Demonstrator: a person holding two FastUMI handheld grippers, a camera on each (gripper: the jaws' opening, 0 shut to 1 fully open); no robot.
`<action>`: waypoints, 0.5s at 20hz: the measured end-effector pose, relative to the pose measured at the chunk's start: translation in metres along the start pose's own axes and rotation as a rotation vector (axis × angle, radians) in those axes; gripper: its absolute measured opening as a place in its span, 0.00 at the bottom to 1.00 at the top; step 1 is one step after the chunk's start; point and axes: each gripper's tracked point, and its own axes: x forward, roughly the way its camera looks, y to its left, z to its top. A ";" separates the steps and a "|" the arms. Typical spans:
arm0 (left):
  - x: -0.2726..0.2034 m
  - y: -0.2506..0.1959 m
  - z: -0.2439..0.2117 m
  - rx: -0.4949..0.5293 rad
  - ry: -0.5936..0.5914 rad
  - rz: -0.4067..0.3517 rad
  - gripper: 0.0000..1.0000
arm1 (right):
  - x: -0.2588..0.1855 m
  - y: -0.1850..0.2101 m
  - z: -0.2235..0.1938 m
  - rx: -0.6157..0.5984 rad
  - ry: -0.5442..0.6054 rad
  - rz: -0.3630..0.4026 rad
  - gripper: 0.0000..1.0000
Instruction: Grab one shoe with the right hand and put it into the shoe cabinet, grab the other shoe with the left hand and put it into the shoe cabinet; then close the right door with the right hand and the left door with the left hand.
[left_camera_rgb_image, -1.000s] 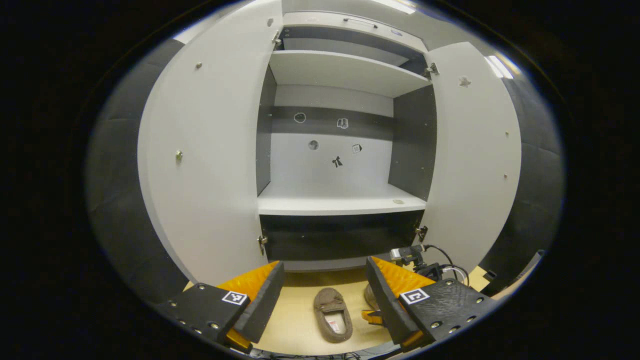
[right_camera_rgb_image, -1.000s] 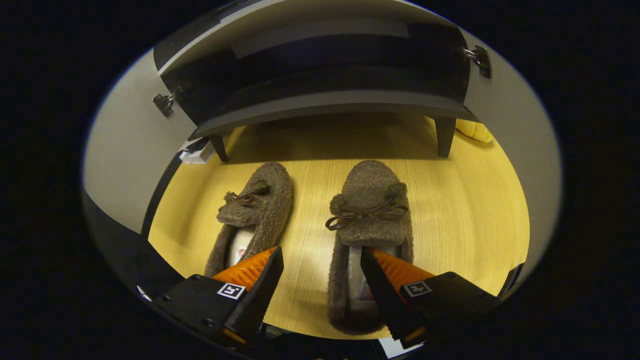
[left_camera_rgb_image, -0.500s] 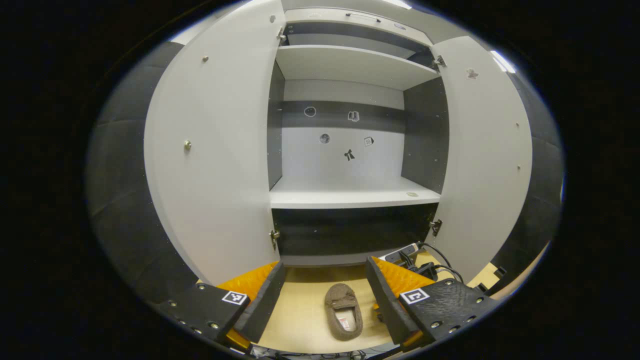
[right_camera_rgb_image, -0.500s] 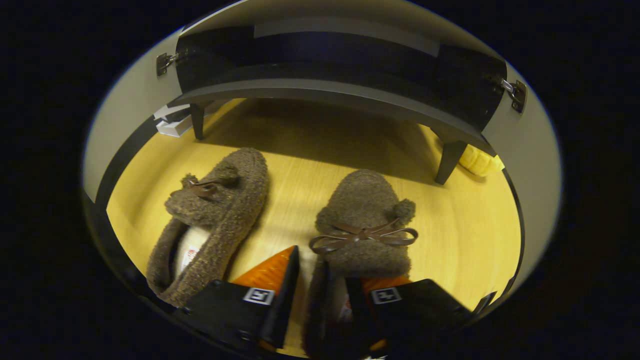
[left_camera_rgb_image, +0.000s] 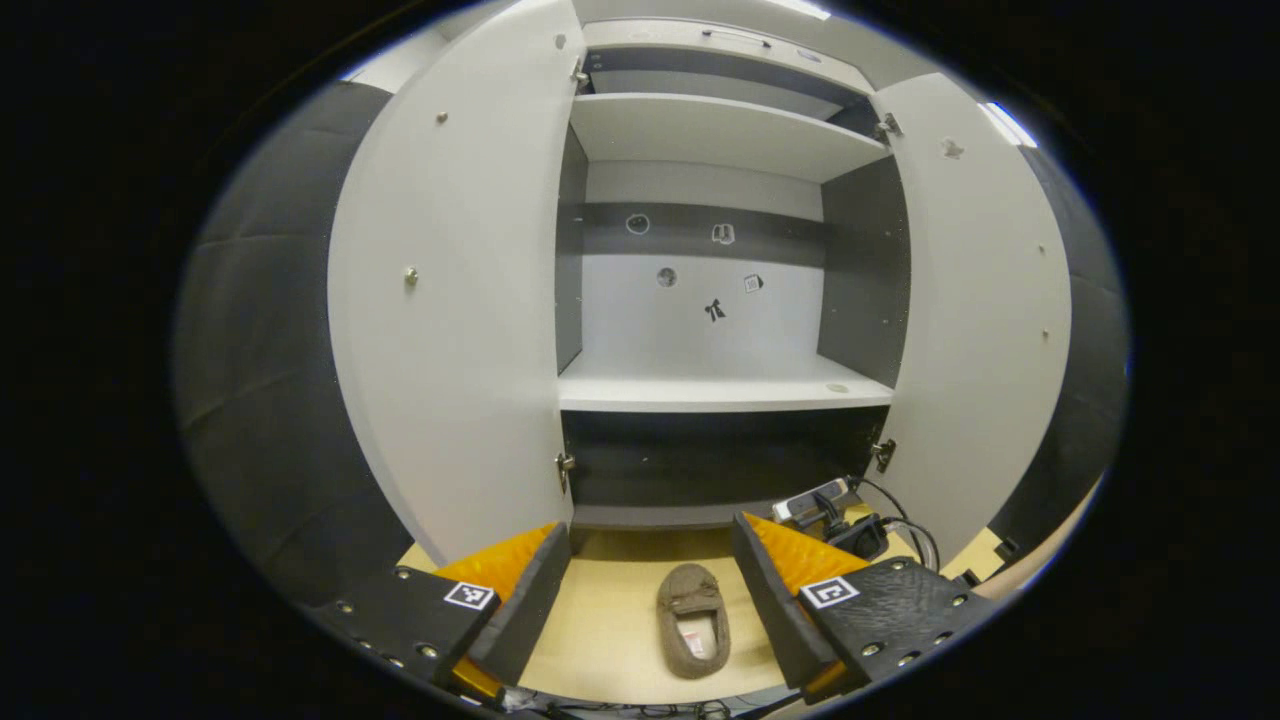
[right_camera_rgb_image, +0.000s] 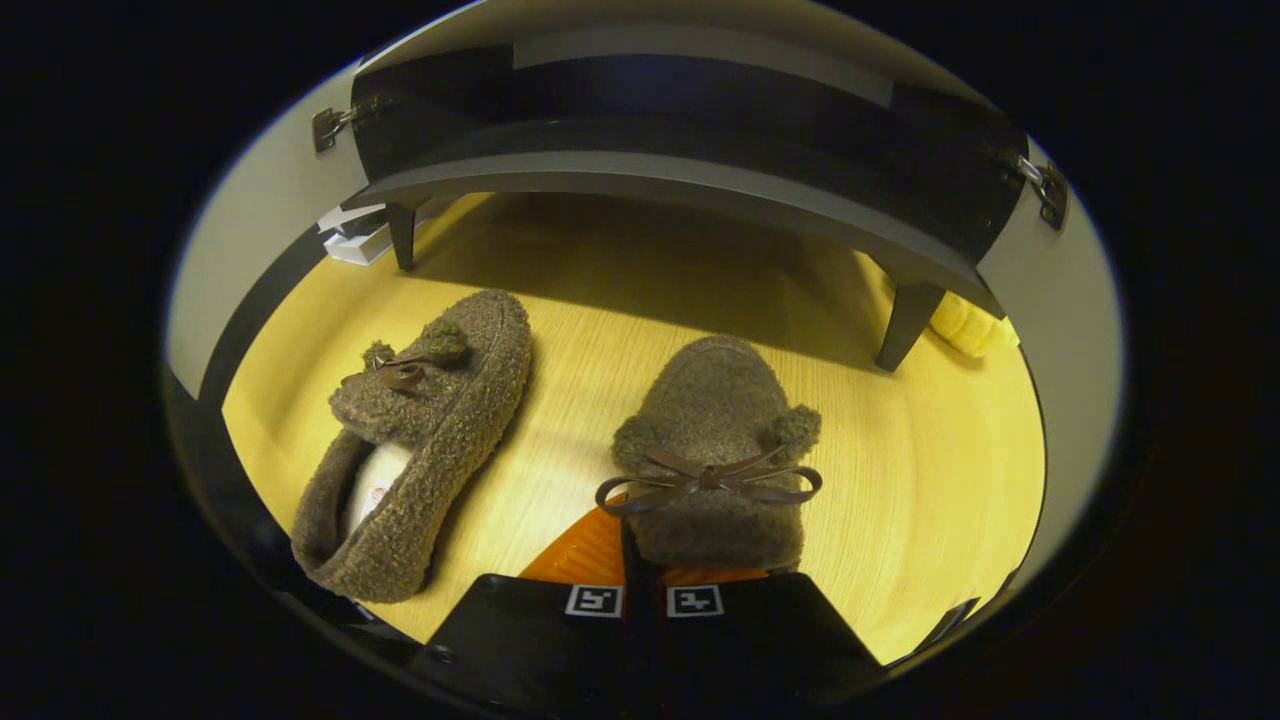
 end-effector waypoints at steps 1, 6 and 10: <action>-0.001 -0.001 -0.001 0.002 -0.002 -0.002 0.97 | -0.006 -0.002 0.003 0.006 -0.013 0.004 0.02; -0.003 -0.002 -0.005 0.022 -0.004 -0.011 1.00 | -0.043 -0.004 0.011 0.028 -0.071 0.013 0.02; 0.001 -0.004 -0.006 0.035 -0.003 -0.022 1.00 | -0.087 -0.003 0.025 0.025 -0.117 0.051 0.02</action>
